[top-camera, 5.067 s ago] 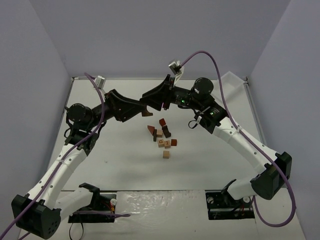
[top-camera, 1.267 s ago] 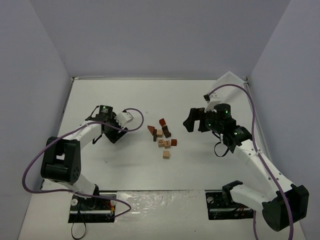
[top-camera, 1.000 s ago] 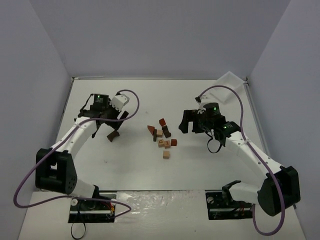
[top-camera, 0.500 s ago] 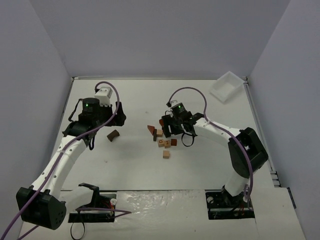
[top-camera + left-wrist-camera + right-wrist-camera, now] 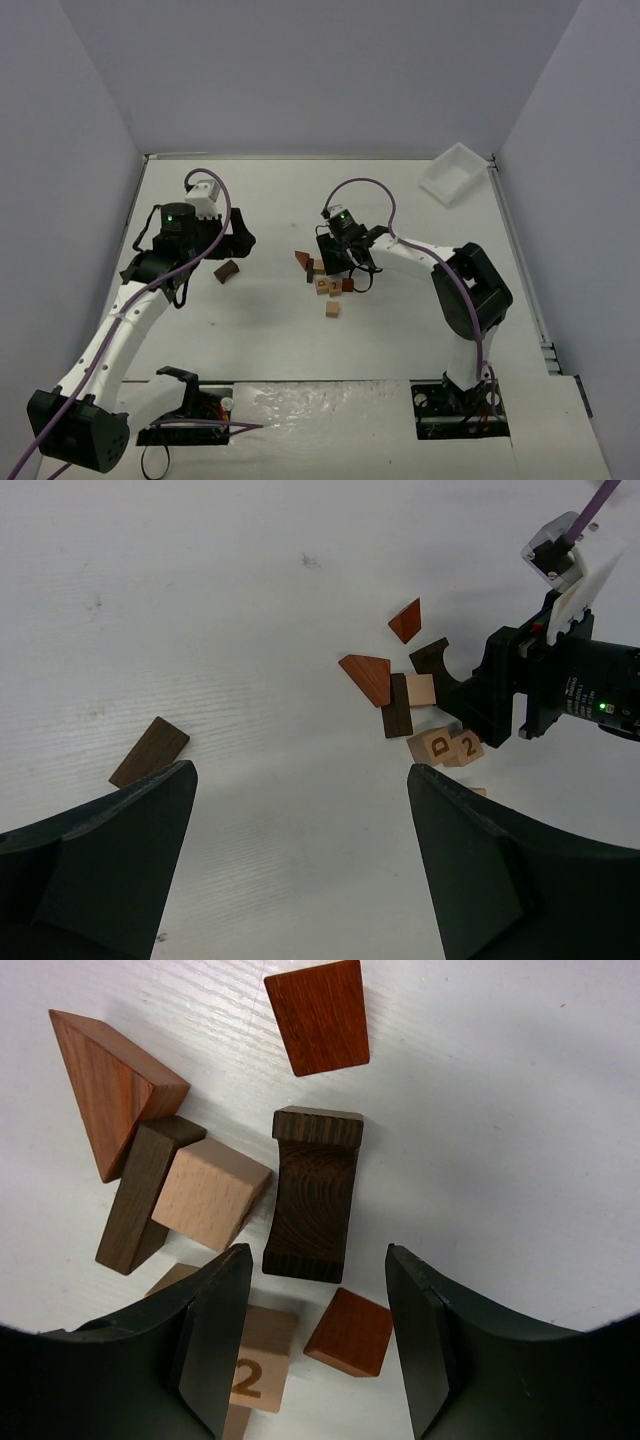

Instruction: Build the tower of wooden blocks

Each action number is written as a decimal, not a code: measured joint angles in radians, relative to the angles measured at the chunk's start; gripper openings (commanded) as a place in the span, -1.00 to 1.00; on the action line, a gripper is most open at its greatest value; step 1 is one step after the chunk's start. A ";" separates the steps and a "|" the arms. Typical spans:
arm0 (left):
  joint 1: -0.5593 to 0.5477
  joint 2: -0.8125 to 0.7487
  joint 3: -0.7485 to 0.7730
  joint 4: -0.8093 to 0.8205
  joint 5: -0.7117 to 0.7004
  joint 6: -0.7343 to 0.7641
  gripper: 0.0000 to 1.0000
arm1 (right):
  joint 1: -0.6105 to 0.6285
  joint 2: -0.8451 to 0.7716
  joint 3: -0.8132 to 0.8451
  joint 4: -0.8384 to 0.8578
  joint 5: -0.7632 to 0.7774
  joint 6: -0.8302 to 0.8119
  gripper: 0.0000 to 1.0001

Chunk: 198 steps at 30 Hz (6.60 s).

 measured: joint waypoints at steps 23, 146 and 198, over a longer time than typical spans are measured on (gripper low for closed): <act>-0.002 -0.010 -0.030 0.095 0.181 -0.074 0.68 | 0.006 -0.174 0.036 -0.021 -0.063 -0.053 -1.00; 0.035 0.342 0.474 -0.111 0.404 0.409 -1.00 | -0.396 -0.698 -0.176 0.114 -0.744 -0.066 0.94; -0.111 1.023 0.592 -0.384 -0.229 0.621 -0.15 | -0.413 -0.826 -0.269 -0.053 -0.606 -0.092 0.94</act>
